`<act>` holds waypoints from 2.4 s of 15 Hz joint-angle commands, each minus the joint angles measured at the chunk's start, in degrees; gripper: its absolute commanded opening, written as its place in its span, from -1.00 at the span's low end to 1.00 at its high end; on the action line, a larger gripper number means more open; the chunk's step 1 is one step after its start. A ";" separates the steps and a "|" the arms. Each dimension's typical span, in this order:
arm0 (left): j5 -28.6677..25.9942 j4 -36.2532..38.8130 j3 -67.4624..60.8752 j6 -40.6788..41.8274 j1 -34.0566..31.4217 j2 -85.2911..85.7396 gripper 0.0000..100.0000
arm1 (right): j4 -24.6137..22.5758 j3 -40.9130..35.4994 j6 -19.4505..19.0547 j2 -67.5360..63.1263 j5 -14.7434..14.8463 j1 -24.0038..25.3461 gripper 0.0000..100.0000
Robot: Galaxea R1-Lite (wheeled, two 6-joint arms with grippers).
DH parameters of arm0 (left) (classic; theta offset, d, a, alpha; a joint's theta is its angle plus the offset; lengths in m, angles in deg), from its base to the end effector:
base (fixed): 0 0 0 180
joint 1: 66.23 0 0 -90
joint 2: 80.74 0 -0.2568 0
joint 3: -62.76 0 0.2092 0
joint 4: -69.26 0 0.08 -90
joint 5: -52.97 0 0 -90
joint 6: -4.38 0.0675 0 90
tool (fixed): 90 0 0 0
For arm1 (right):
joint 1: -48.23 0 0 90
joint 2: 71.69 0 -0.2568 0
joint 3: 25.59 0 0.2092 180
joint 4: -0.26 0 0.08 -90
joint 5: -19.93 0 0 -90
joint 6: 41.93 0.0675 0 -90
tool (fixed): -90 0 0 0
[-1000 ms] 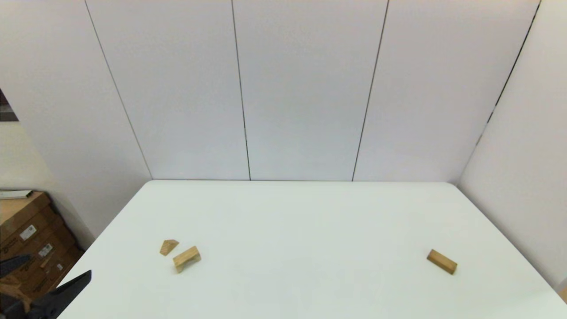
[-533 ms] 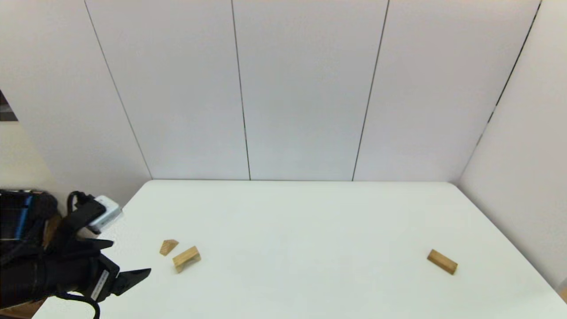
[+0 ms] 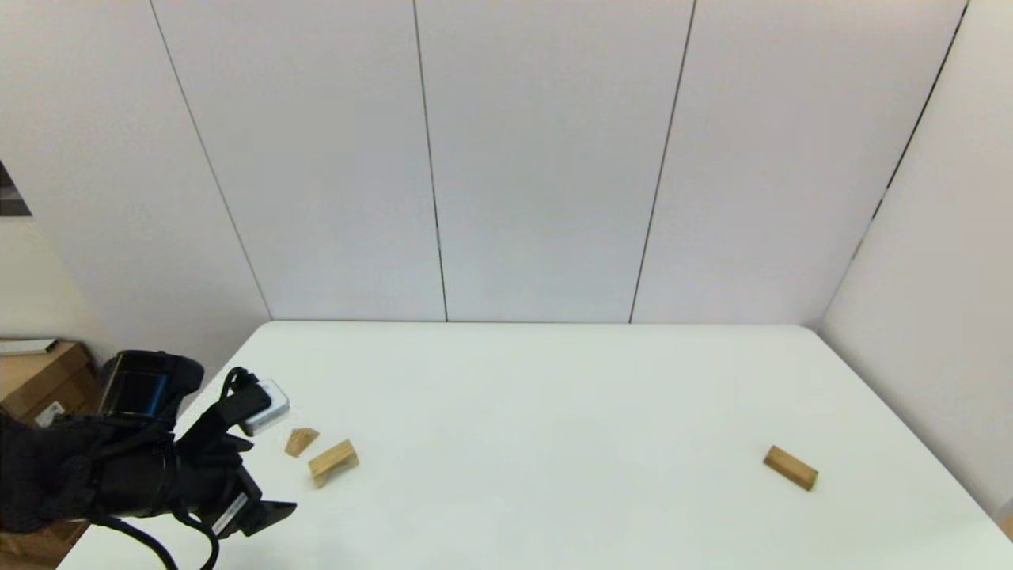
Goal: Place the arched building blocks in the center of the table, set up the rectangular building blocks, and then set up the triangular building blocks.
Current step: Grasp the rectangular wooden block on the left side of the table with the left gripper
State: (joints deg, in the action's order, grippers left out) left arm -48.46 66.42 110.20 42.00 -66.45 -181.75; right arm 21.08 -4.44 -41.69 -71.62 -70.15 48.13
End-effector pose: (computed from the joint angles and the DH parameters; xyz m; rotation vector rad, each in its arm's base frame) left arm 0.2542 -0.0124 -0.0380 0.5008 0.8804 -0.4917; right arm 0.0857 -0.0001 0.0764 0.0042 -0.0070 -0.0003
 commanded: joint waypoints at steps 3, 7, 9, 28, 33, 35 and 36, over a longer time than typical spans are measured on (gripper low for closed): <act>-0.25 3.76 5.35 2.37 1.80 -11.93 1.00 | -0.02 -0.09 0.02 0.01 -0.01 0.01 1.00; -0.34 3.76 8.25 2.11 5.49 -15.71 1.00 | -0.02 -0.09 0.02 -0.07 -0.01 0.01 1.00; -0.25 3.67 10.18 1.93 7.34 -18.17 1.00 | -0.02 -0.09 0.02 -0.07 -0.01 0.01 1.00; -0.17 1.65 16.86 1.84 3.82 -25.38 -1.00 | -0.02 -0.09 0.02 0.01 -0.01 0.01 1.00; -0.34 1.48 16.86 1.75 3.65 -24.94 -1.00 | -0.02 -0.09 0.02 0.01 -0.01 0.01 1.00; -1.05 1.57 16.86 0.96 3.74 -24.15 -1.00 | -0.02 -0.09 0.02 -0.07 -0.01 0.01 1.00; -2.45 1.57 16.95 0.96 3.74 -23.00 -1.00 | -0.02 -0.09 0.02 0.01 -0.01 0.01 1.00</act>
State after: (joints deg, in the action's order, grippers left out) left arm -49.40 67.79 127.06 42.92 -62.75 -206.56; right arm 21.10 -4.44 -41.69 -71.62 -70.12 48.13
